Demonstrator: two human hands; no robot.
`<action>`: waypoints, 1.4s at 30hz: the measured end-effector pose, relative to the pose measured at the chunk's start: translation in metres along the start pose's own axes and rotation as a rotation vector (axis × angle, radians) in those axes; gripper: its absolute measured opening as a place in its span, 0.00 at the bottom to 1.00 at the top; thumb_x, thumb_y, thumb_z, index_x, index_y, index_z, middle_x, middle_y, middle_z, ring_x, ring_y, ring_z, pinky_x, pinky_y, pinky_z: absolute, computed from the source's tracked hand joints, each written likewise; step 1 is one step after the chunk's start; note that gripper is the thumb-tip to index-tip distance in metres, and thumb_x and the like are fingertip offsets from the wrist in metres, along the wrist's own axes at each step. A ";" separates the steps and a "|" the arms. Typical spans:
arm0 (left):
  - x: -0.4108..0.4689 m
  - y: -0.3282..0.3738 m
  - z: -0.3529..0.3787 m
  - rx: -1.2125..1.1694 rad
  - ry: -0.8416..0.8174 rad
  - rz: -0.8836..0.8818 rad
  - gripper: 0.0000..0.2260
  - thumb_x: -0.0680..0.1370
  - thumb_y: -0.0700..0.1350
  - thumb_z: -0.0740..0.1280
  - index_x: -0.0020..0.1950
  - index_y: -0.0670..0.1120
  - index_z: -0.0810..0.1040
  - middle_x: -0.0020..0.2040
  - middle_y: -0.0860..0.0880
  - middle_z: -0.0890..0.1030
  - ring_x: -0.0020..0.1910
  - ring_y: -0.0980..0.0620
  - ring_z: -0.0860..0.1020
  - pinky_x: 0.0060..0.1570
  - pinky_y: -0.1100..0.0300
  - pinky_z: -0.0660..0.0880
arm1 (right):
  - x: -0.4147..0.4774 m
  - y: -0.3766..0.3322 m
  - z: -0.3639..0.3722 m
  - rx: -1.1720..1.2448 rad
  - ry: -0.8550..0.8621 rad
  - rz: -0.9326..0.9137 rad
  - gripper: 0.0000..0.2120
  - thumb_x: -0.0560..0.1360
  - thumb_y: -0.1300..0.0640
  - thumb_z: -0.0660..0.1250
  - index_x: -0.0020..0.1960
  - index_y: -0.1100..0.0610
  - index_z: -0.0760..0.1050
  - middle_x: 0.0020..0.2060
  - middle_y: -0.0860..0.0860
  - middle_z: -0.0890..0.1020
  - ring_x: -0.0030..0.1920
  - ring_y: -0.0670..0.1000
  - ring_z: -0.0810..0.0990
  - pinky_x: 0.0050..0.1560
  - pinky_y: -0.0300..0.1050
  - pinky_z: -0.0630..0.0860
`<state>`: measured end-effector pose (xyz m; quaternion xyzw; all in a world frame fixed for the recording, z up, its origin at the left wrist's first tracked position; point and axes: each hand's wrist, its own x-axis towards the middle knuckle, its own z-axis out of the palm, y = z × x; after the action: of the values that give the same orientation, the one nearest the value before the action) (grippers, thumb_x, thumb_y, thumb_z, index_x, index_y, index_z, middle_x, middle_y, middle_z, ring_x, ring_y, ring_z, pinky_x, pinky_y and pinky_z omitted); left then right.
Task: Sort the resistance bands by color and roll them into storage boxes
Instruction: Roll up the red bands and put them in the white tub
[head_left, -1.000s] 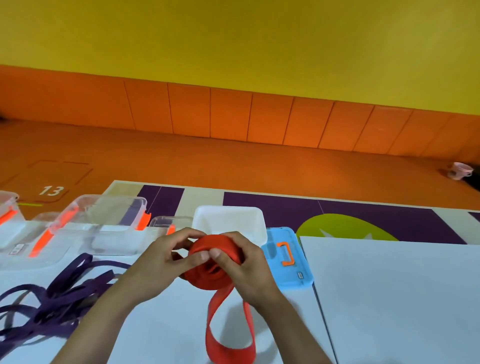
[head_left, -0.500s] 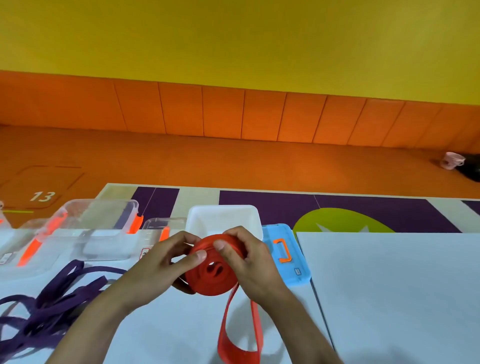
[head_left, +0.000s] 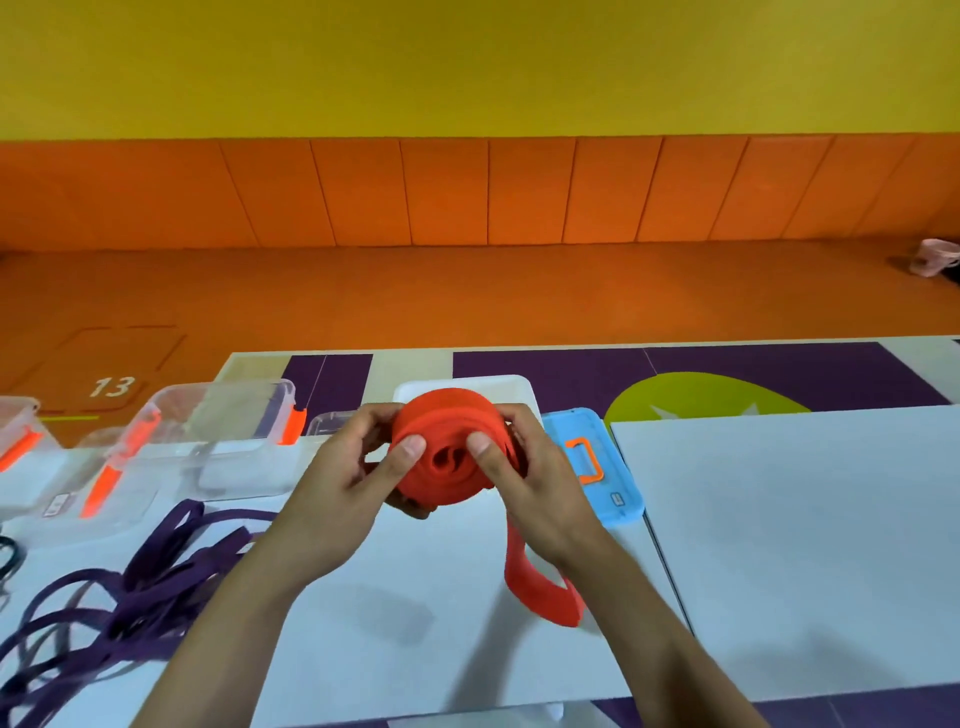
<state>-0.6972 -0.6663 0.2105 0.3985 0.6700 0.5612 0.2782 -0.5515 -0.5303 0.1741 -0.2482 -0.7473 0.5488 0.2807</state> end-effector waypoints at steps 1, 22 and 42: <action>-0.001 0.002 0.005 -0.056 0.039 0.001 0.14 0.79 0.53 0.67 0.62 0.50 0.74 0.54 0.50 0.84 0.38 0.38 0.86 0.41 0.49 0.84 | -0.003 0.001 0.001 0.026 0.009 -0.001 0.18 0.78 0.32 0.62 0.60 0.42 0.73 0.46 0.42 0.83 0.45 0.47 0.83 0.46 0.49 0.80; 0.002 0.008 -0.019 0.281 -0.360 -0.115 0.12 0.78 0.56 0.70 0.57 0.51 0.78 0.48 0.50 0.82 0.32 0.40 0.84 0.32 0.52 0.81 | -0.011 -0.002 -0.010 -0.097 -0.214 0.009 0.16 0.71 0.40 0.76 0.53 0.48 0.81 0.43 0.45 0.84 0.45 0.44 0.82 0.47 0.39 0.78; -0.033 -0.038 0.046 -0.278 -0.066 -0.265 0.20 0.80 0.58 0.62 0.61 0.42 0.73 0.47 0.39 0.84 0.40 0.35 0.85 0.45 0.43 0.84 | -0.030 0.024 -0.013 0.067 0.035 0.090 0.10 0.77 0.45 0.71 0.43 0.49 0.78 0.29 0.39 0.78 0.30 0.40 0.75 0.34 0.31 0.70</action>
<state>-0.6509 -0.6722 0.1609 0.2829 0.6231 0.5933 0.4238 -0.5196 -0.5351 0.1497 -0.2817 -0.7115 0.5811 0.2770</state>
